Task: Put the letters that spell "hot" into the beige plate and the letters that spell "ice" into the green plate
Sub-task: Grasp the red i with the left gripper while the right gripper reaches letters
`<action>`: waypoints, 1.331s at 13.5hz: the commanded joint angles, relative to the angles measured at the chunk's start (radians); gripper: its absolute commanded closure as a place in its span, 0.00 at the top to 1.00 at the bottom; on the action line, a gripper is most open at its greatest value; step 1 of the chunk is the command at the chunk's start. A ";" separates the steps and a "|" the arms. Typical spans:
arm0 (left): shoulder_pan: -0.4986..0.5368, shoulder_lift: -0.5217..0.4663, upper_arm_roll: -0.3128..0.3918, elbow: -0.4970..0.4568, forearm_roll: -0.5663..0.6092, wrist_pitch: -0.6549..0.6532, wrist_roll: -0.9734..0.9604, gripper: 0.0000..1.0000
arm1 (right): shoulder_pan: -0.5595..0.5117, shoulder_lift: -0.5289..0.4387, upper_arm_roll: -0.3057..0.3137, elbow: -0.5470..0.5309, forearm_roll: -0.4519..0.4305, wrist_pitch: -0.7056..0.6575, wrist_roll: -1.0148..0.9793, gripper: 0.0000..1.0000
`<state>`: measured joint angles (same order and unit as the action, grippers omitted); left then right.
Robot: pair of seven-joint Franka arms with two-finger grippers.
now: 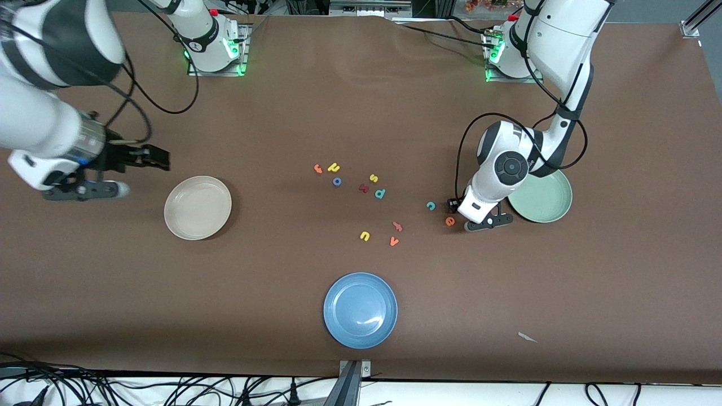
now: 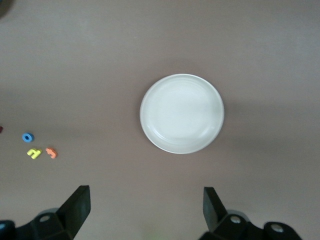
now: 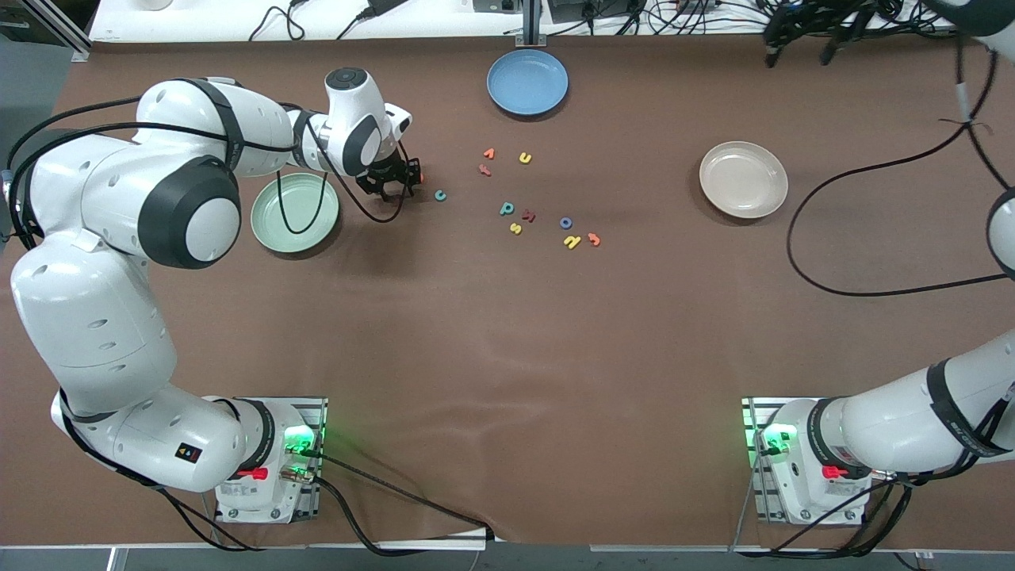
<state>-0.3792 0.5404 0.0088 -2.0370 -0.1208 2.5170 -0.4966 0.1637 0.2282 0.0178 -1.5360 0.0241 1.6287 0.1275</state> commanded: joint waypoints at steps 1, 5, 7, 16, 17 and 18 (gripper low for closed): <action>-0.010 -0.030 0.005 -0.040 -0.008 0.013 -0.010 0.64 | 0.004 0.040 0.060 0.001 0.000 0.090 0.073 1.00; -0.006 -0.037 0.005 -0.052 -0.008 0.017 -0.008 0.52 | 0.003 0.048 0.144 -0.172 -0.012 0.302 0.220 1.00; -0.001 -0.039 0.005 -0.052 -0.008 0.017 -0.008 0.32 | 0.003 0.048 0.181 -0.245 -0.018 0.391 0.273 1.00; 0.011 -0.060 0.014 0.016 -0.007 -0.112 -0.002 0.00 | 0.003 0.074 0.369 -0.412 -0.113 0.557 0.555 1.00; 0.041 -0.065 0.014 0.094 -0.002 -0.248 0.003 0.00 | 0.003 0.089 0.381 -0.421 -0.115 0.575 0.555 1.00; 0.066 -0.063 0.013 0.188 0.004 -0.414 0.009 0.00 | 0.003 0.106 0.399 -0.426 -0.127 0.604 0.555 1.00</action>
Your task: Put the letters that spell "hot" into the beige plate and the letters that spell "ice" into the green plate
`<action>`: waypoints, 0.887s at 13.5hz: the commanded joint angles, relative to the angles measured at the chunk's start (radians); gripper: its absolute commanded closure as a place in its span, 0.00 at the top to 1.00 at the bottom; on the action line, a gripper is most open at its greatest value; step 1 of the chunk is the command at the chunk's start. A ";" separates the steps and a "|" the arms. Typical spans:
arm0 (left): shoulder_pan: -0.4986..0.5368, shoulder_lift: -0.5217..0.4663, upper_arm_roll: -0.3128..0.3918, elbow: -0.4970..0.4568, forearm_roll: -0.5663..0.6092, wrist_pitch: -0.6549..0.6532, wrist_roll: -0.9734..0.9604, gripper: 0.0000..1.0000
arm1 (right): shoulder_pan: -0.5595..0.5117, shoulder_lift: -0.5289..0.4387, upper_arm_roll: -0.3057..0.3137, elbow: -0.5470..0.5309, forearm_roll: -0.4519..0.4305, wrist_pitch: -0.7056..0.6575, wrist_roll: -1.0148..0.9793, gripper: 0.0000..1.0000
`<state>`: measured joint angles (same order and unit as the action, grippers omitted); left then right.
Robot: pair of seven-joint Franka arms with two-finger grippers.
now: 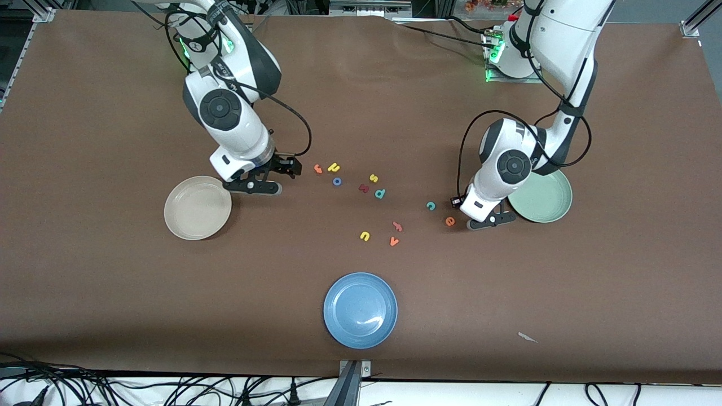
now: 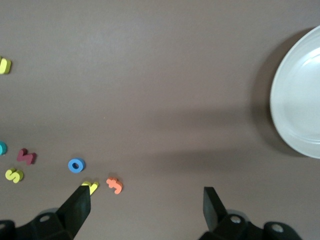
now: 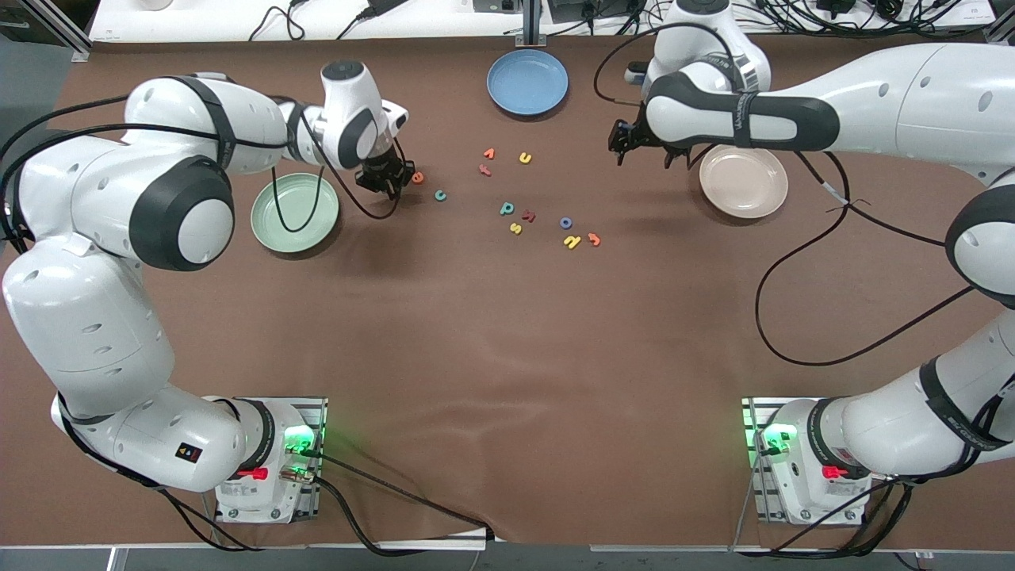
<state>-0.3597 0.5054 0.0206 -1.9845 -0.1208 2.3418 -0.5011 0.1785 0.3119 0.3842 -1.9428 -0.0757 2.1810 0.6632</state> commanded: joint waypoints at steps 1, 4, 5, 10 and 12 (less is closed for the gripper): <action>0.067 -0.025 0.002 0.218 0.006 -0.382 0.047 0.00 | -0.010 0.045 0.042 -0.019 -0.057 0.075 0.019 1.00; 0.158 -0.036 0.002 0.273 0.006 -0.562 0.226 0.00 | -0.010 0.107 0.054 -0.019 -0.137 0.130 -0.009 1.00; 0.188 -0.036 0.004 0.269 0.007 -0.575 0.269 0.00 | -0.010 0.125 0.056 -0.019 -0.138 0.158 -0.020 1.00; 0.304 0.005 0.002 0.230 0.130 -0.562 0.461 0.00 | 0.012 0.188 0.064 -0.031 -0.190 0.215 -0.014 1.00; 0.321 0.018 0.002 0.173 0.132 -0.497 0.483 0.00 | 0.032 0.206 0.064 -0.035 -0.196 0.246 0.037 1.00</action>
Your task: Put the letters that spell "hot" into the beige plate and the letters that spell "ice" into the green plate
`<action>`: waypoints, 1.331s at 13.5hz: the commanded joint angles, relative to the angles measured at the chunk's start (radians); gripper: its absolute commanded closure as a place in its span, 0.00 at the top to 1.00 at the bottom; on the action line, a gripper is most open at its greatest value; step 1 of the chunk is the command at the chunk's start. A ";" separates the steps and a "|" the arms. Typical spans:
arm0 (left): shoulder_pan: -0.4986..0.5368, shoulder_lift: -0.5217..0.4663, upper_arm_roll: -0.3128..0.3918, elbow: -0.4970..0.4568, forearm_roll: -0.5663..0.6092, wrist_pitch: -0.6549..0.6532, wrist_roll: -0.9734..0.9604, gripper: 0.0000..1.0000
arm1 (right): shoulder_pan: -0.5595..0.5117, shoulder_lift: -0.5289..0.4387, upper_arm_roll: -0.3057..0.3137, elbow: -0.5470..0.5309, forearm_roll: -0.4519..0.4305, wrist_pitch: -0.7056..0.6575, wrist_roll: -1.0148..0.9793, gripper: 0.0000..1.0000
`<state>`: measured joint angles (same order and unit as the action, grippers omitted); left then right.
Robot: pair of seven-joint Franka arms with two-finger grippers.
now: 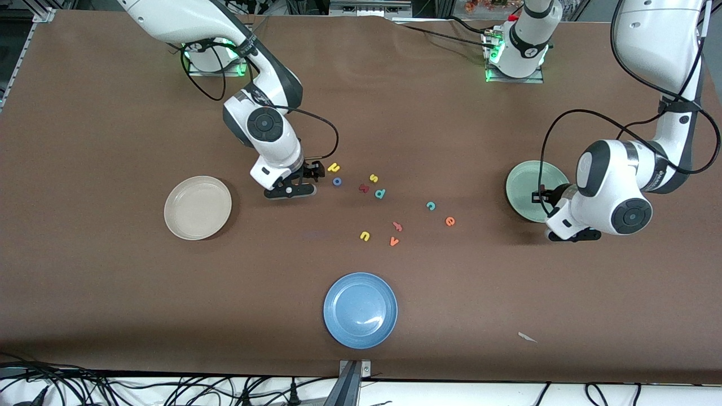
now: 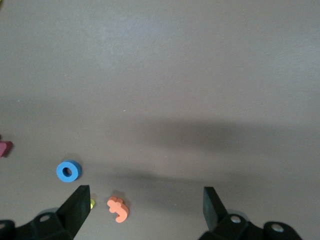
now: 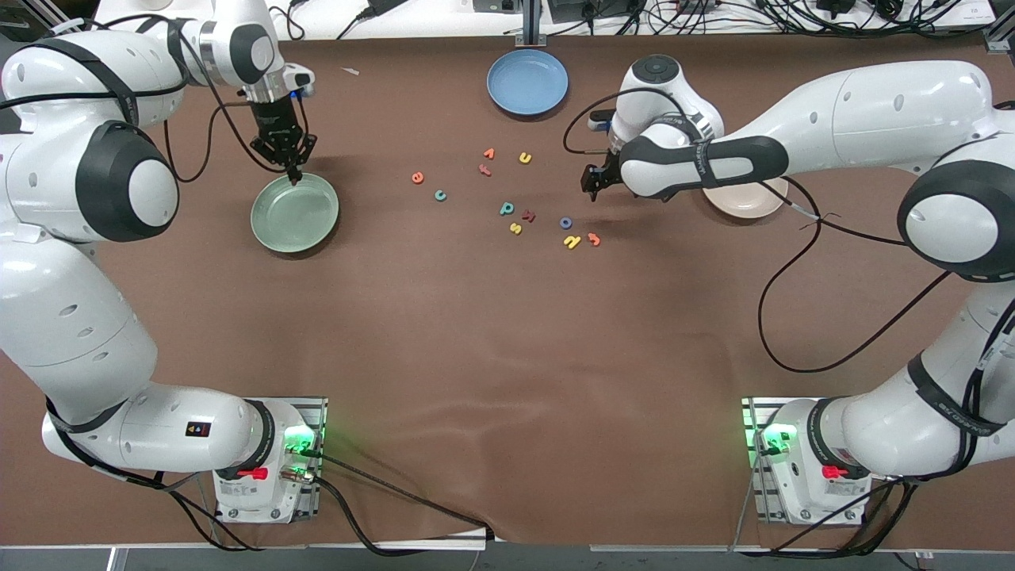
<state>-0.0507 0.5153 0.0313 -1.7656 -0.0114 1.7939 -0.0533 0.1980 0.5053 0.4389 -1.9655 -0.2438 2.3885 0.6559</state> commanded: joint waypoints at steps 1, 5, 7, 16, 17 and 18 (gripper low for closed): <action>0.017 0.009 -0.008 -0.079 0.021 0.099 0.035 0.00 | 0.029 0.013 0.009 -0.015 -0.029 0.044 0.074 1.00; 0.034 0.023 -0.010 -0.103 0.021 0.133 0.035 0.52 | 0.038 0.012 0.008 -0.136 -0.047 0.185 0.103 1.00; 0.032 0.011 -0.013 -0.101 0.021 0.127 0.035 0.75 | 0.040 0.019 0.008 -0.161 -0.083 0.218 0.122 1.00; -0.014 -0.026 -0.143 0.044 -0.111 0.127 -0.385 1.00 | 0.072 0.036 0.004 -0.179 -0.130 0.222 0.189 0.84; -0.040 -0.015 -0.143 0.046 -0.117 0.172 -0.469 1.00 | 0.072 0.042 0.003 -0.179 -0.161 0.222 0.215 0.80; -0.072 0.006 -0.143 0.046 -0.114 0.230 -0.572 1.00 | 0.072 0.042 0.003 -0.179 -0.179 0.224 0.229 0.76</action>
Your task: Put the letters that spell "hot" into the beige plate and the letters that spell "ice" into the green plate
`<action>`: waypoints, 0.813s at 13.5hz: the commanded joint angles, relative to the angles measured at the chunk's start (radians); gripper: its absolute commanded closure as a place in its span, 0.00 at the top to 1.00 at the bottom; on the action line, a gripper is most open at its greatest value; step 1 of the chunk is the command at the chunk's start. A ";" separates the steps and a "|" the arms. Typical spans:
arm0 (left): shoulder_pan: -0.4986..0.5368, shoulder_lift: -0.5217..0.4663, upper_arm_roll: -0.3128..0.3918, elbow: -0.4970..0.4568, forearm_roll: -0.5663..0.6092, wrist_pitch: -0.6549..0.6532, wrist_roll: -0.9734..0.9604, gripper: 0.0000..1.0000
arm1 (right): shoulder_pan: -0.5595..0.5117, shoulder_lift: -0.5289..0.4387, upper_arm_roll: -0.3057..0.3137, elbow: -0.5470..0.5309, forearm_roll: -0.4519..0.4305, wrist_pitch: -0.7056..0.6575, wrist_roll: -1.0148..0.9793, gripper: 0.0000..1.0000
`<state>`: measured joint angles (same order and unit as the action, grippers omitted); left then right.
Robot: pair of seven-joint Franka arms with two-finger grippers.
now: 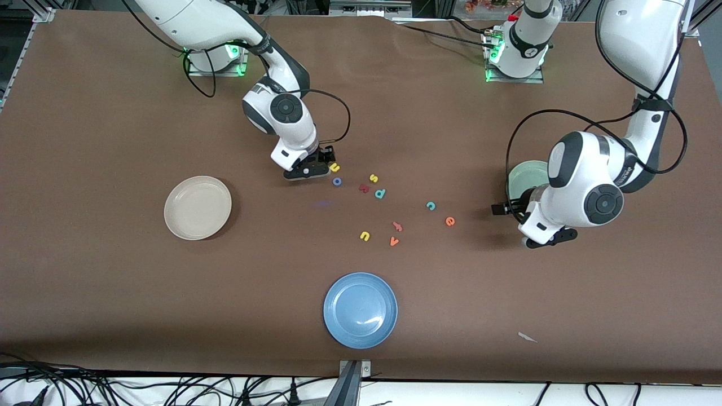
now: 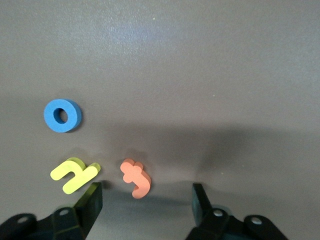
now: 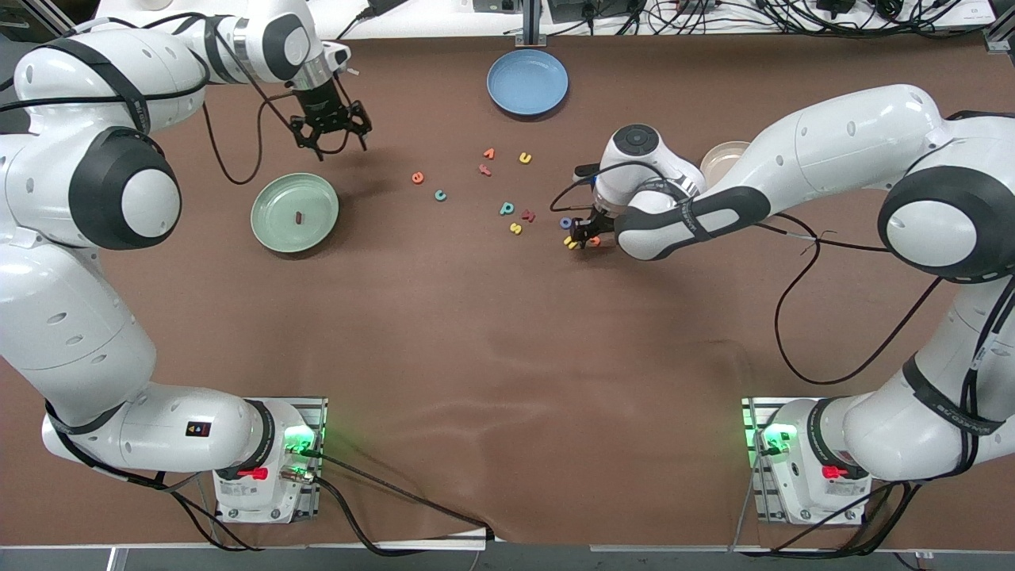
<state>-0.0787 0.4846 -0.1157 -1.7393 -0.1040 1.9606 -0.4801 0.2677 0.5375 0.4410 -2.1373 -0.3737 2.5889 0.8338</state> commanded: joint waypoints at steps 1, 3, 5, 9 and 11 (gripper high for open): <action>-0.076 0.061 0.004 0.020 -0.016 0.114 -0.234 1.00 | 0.002 0.010 -0.001 -0.007 -0.050 0.022 0.051 0.69; -0.119 0.101 0.005 0.020 -0.014 0.190 -0.354 1.00 | 0.002 0.009 -0.001 -0.006 -0.051 0.022 0.051 0.61; -0.131 0.111 0.004 0.021 -0.014 0.201 -0.397 1.00 | 0.002 0.009 -0.002 -0.001 -0.050 0.023 0.051 0.54; -0.170 0.161 0.007 0.015 -0.011 0.334 -0.502 0.96 | 0.002 0.010 -0.002 0.002 -0.050 0.023 0.051 0.43; -0.202 0.178 0.011 0.001 0.012 0.375 -0.527 0.93 | 0.002 0.009 -0.002 0.004 -0.047 0.025 0.053 0.41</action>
<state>-0.2460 0.6448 -0.1183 -1.7403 -0.1038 2.3008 -0.9688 0.2685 0.5363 0.4400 -2.1341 -0.4004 2.5912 0.8625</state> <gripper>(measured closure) 0.057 0.577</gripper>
